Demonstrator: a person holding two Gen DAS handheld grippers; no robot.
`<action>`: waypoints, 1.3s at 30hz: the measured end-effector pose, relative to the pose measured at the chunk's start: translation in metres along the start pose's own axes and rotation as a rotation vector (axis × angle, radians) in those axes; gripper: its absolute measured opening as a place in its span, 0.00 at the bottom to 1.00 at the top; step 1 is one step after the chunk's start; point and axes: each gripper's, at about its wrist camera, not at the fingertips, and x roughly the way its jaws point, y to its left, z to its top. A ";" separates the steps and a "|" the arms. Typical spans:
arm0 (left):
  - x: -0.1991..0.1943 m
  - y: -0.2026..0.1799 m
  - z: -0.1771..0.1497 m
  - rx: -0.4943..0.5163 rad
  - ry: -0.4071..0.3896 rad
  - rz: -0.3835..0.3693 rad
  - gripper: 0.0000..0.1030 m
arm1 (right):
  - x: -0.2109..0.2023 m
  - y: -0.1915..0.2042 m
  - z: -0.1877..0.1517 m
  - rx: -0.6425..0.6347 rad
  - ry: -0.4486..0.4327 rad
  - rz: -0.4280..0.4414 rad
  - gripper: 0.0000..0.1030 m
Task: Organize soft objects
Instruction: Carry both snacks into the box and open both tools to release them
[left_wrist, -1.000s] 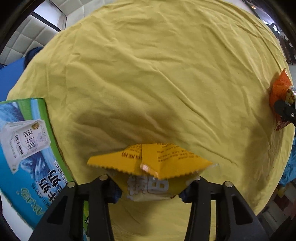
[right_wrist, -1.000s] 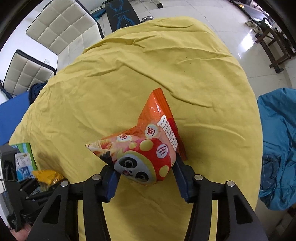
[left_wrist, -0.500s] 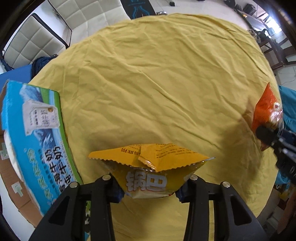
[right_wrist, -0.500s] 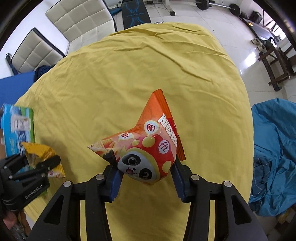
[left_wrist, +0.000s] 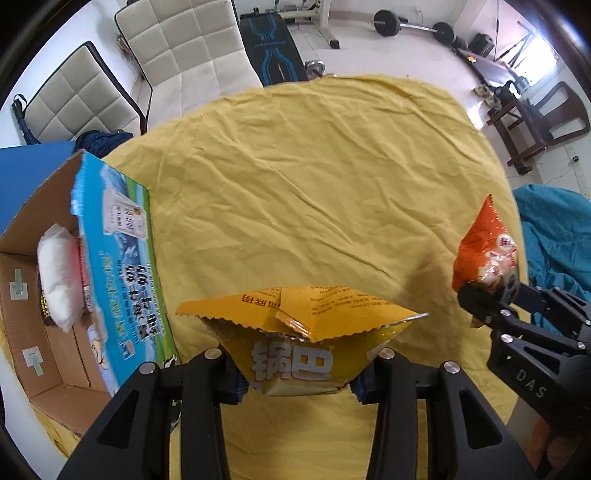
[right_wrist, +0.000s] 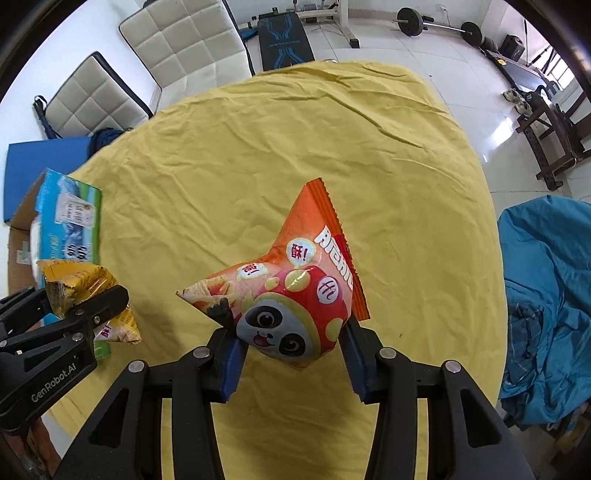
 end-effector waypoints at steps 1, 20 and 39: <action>-0.005 -0.001 -0.003 -0.004 -0.007 -0.008 0.37 | -0.005 -0.004 -0.002 0.002 -0.004 0.005 0.47; -0.092 0.068 -0.018 -0.067 -0.185 -0.072 0.37 | -0.116 0.063 -0.025 -0.047 -0.153 0.086 0.47; -0.142 0.255 -0.069 -0.243 -0.286 -0.006 0.37 | -0.149 0.260 -0.049 -0.223 -0.179 0.192 0.47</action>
